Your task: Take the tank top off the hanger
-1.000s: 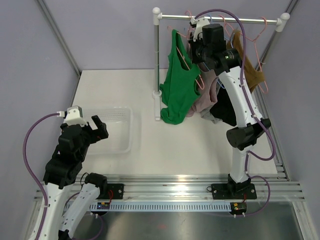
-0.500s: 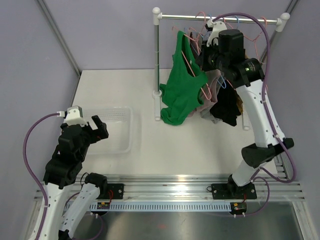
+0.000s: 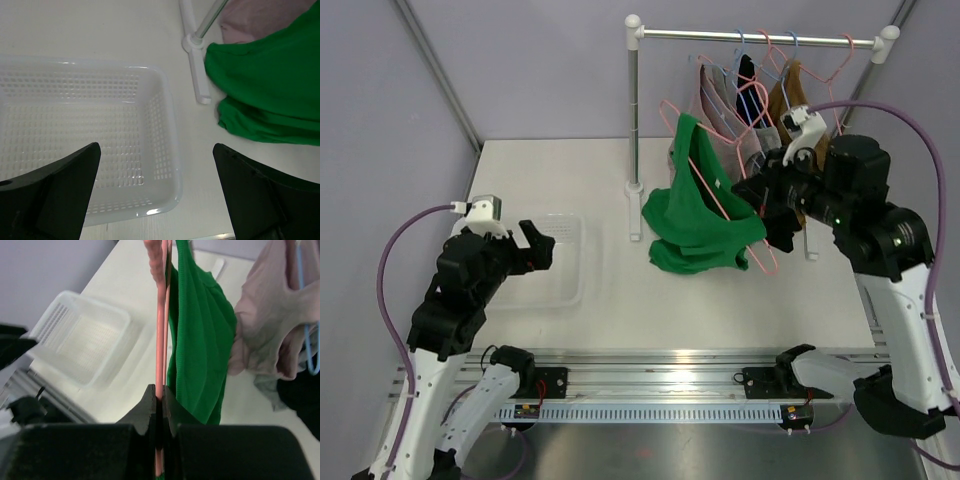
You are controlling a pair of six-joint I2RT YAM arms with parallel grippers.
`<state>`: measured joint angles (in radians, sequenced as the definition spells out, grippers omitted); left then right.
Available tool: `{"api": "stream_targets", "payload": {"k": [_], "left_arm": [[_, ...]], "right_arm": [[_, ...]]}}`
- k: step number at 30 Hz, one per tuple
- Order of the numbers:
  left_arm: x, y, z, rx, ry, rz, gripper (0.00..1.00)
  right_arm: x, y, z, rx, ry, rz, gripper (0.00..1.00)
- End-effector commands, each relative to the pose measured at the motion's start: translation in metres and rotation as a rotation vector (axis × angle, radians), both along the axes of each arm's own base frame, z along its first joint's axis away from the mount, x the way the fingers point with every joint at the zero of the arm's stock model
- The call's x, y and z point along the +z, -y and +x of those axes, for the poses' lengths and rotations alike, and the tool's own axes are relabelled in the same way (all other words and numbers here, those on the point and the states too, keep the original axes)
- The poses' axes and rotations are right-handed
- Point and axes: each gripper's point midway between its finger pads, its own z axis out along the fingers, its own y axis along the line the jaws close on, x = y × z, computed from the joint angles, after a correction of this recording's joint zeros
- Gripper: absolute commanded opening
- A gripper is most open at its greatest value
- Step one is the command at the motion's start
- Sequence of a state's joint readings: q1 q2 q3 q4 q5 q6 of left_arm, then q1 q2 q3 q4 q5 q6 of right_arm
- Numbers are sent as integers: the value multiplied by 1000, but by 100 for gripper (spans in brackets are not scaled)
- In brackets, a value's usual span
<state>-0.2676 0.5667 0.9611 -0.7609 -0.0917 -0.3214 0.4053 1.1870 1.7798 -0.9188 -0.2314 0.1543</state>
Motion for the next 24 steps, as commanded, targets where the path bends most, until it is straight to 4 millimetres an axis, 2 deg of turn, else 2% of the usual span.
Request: {"api": "stream_targets", "payload": {"k": [1,2,6,9,12,13,15,16,18,20,21,23,24], "left_arm": [[42,40,5,-184,92,-99,99],[48,47,7,-199,91,-118,99],[72,72,9,-273,129,-167,99],[89,92,6,-326,156,-191,99],[97,110,9,-338,179,-197,99],[99,120,6,-361,185,-196,99],[108,131,3,-385,225,-213,99],[105,143,-1,-424,234,-198,99],[110,156,-1,-446,268,-194,99],[102,175,-3,-482,282,-134,99],[108,182,-2,-486,315,-137,99],[99,199,-3,-509,341,-85,99],[105,206,-2,-513,371,-101,99]], "right_arm": [[23,-4,-61,141,41,97,0],[29,2,-77,153,65,109,0],[33,8,-115,212,67,120,0],[24,13,-125,215,40,101,0],[3,10,-121,221,-7,81,0],[-9,9,-116,213,-36,70,0],[-18,8,-113,213,-50,67,0],[-25,5,-110,221,-62,71,0],[-29,1,-111,240,-67,83,0],[-35,-2,-110,251,-83,91,0],[-36,-4,-110,259,-89,94,0],[-40,-6,-110,271,-104,96,0],[-41,-7,-109,272,-105,96,0]]}}
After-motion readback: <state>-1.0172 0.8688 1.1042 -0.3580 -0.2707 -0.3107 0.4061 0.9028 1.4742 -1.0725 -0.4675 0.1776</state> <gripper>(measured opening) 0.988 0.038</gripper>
